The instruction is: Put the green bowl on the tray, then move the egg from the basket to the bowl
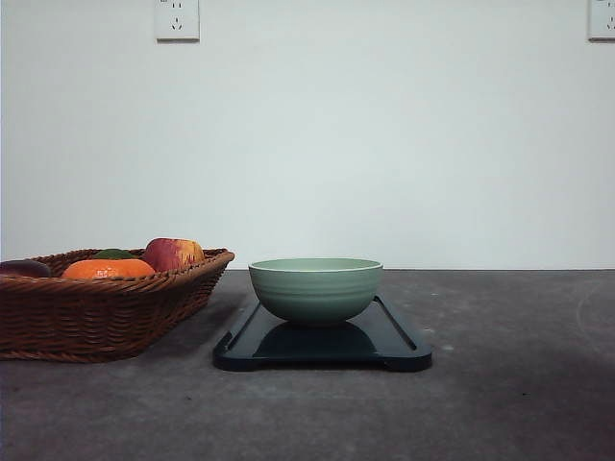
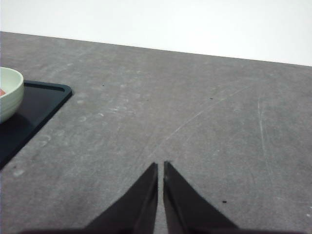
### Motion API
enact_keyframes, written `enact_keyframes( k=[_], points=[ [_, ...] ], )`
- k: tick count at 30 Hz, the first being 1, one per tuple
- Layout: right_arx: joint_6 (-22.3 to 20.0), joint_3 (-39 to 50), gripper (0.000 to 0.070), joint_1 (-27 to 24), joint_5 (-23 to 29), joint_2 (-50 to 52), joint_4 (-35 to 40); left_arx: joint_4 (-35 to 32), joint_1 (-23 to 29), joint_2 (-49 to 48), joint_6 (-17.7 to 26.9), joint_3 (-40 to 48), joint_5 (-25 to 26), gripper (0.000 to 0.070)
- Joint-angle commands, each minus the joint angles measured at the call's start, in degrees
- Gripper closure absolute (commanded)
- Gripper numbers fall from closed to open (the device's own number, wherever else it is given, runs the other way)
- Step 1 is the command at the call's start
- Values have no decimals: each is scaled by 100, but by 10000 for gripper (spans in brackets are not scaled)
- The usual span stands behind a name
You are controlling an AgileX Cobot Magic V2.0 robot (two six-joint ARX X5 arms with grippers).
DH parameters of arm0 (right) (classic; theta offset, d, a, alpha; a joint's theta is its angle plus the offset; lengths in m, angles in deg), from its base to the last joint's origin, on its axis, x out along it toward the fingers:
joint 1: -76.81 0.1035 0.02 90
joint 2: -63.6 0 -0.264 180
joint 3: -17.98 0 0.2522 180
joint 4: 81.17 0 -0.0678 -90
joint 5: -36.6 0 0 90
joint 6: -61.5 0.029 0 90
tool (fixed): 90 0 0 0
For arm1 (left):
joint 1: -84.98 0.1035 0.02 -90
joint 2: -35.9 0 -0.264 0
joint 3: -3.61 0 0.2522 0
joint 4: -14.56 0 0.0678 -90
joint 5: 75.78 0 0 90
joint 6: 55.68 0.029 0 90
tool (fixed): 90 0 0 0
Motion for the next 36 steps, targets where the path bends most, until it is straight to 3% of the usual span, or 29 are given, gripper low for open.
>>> enact_keyframes(
  k=[1, 36],
  points=[
    [61, 24, 688, 2, 2, -7, 59, -59, 2, -7, 17, 107, -9, 687],
    [61, 24, 688, 2, 2, -7, 59, -59, 2, -7, 17, 107, -9, 687]
  ],
)
